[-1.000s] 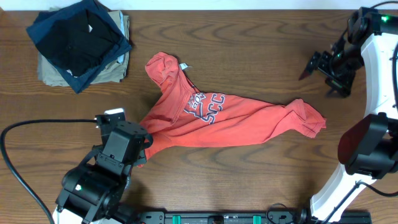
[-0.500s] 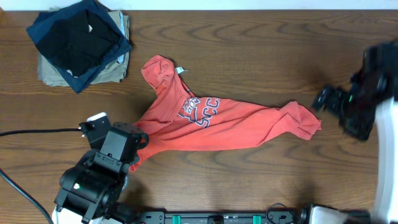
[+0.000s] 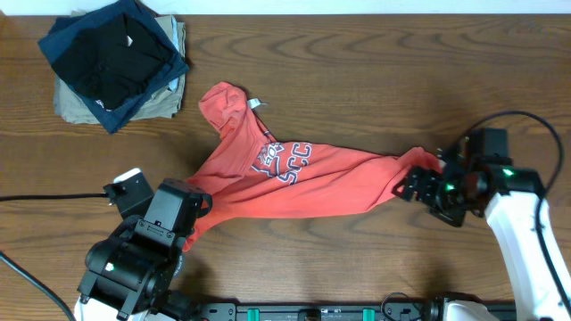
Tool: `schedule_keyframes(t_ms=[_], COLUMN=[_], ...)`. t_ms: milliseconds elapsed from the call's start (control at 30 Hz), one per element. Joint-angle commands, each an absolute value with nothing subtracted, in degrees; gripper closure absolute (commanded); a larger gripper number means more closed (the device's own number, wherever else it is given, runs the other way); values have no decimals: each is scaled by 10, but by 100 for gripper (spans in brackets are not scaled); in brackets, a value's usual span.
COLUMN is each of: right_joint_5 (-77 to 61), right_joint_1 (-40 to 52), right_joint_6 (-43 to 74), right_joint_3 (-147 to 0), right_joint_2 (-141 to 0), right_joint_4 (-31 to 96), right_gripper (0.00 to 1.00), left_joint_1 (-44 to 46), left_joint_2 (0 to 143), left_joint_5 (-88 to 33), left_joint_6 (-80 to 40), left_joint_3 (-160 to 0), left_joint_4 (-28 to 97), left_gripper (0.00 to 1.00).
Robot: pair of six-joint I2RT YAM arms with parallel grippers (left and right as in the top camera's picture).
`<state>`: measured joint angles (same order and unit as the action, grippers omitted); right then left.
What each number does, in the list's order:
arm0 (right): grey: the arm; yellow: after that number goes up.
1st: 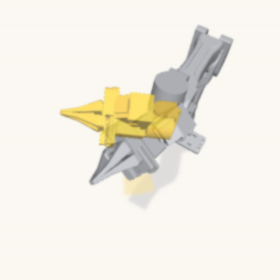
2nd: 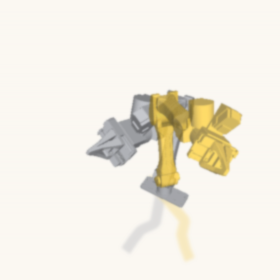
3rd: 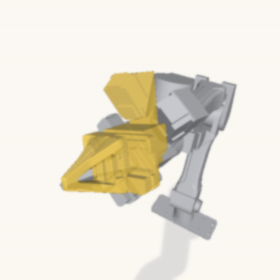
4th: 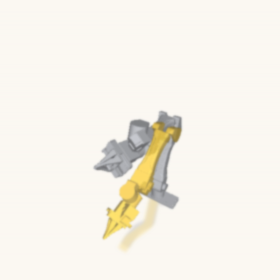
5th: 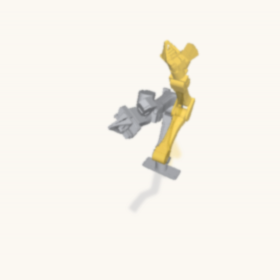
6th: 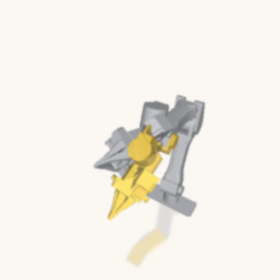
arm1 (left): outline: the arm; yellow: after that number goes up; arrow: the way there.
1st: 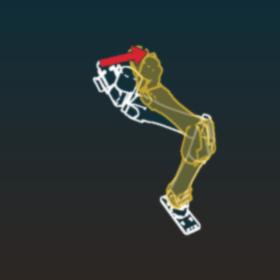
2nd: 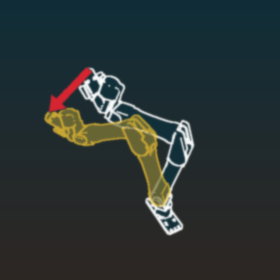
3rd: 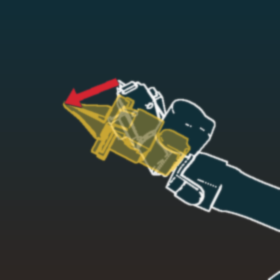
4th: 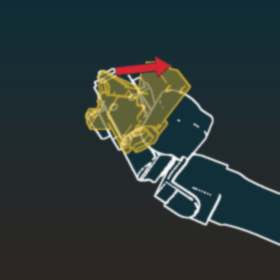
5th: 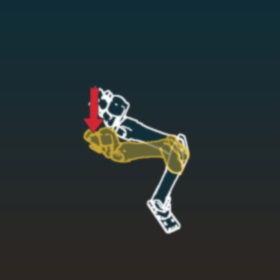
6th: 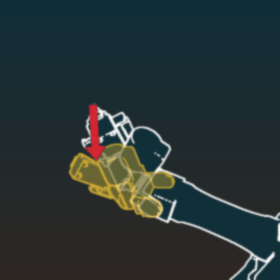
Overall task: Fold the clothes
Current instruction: 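Grasp the shirt's right end with the right gripper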
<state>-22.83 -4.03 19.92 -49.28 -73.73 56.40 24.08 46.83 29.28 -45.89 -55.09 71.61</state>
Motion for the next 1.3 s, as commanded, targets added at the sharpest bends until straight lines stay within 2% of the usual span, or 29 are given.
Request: schedule_keyframes(t_ms=[0,233,300,333,467,900,1267], right_joint_5=[-216,-169,-169,-169,-169,-105,-105], right_joint_1=[-15,-10,-8,-6,-1,38,38], right_joint_6=[207,227,227,230,237,222,222], right_joint_3=[-491,-491,-491,-491,-491,-491,-495], right_joint_2=[-770,-803,-808,-813,-833,-900,-900], right_joint_4=[545,469,450,435,403,388,426], right_gripper=[10,12,18,26,37,38,63], left_joint_1=[234,190,183,183,183,183,183], left_joint_2=[466,466,466,466,466,466,467], left_joint_5=[332,337,337,337,334,334,333], left_joint_6=[-490,-495,-495,-499,-501,-501,-501], left_joint_3=[-555,-555,-555,-555,-555,-555,-555], left_joint_4=[725,747,745,745,745,743,743], left_gripper=[94,94,94,94,94,93,93])
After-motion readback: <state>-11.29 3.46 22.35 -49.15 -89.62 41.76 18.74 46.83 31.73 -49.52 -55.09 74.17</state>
